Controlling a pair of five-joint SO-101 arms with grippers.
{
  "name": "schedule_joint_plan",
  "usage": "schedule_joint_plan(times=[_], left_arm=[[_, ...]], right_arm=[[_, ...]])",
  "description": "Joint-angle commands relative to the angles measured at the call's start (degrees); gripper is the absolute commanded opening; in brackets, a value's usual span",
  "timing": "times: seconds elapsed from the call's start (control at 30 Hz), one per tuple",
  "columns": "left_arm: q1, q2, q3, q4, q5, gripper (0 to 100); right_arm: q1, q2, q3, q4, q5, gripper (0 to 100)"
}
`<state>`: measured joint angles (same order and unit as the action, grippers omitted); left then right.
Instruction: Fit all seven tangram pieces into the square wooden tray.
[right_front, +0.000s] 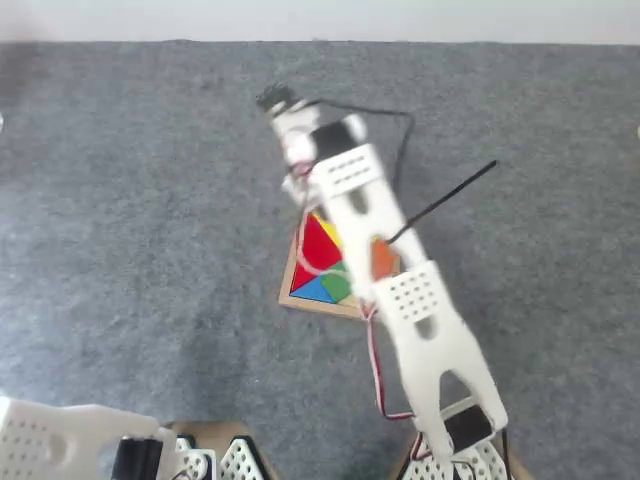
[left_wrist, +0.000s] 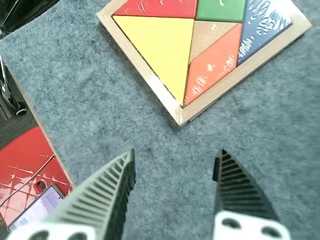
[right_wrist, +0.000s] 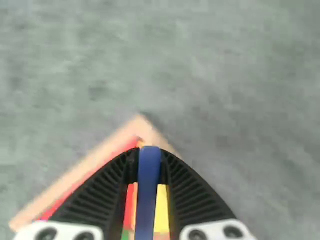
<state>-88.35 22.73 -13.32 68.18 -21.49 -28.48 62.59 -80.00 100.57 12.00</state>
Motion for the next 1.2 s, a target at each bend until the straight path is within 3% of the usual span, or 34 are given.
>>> schedule_joint_plan(times=[0.0, 0.2, 0.33, 0.43, 0.77, 1.0, 1.17], left_arm=[[1.41, -4.66, -0.40, -0.62, 0.09, 25], [3.34, -5.10, -0.48, 2.73, 0.09, 25], [5.01, -7.91, 0.66, 4.75, 0.09, 25], [6.07, -10.90, 2.86, 5.27, 0.09, 25], [7.56, -16.79, 11.91, -0.26, 0.09, 25], [8.88, -18.46, 15.52, -2.20, 0.09, 25], [8.53, -18.55, 15.52, -2.20, 0.09, 25]], right_arm=[[3.56, -20.18, 13.36, 2.77, 2.90, 0.6], [5.23, -44.00, 54.33, 1.45, 7.30, 0.6], [7.34, -52.18, 77.10, -15.69, 4.04, 0.6], [7.25, -53.23, 86.42, -26.77, 0.00, 0.6], [7.96, -50.07, 80.18, -26.68, -3.69, 0.6], [2.86, -49.98, 80.00, -31.78, -4.48, 0.7], [-3.12, -49.80, 80.00, -32.84, -8.18, 14.4]])
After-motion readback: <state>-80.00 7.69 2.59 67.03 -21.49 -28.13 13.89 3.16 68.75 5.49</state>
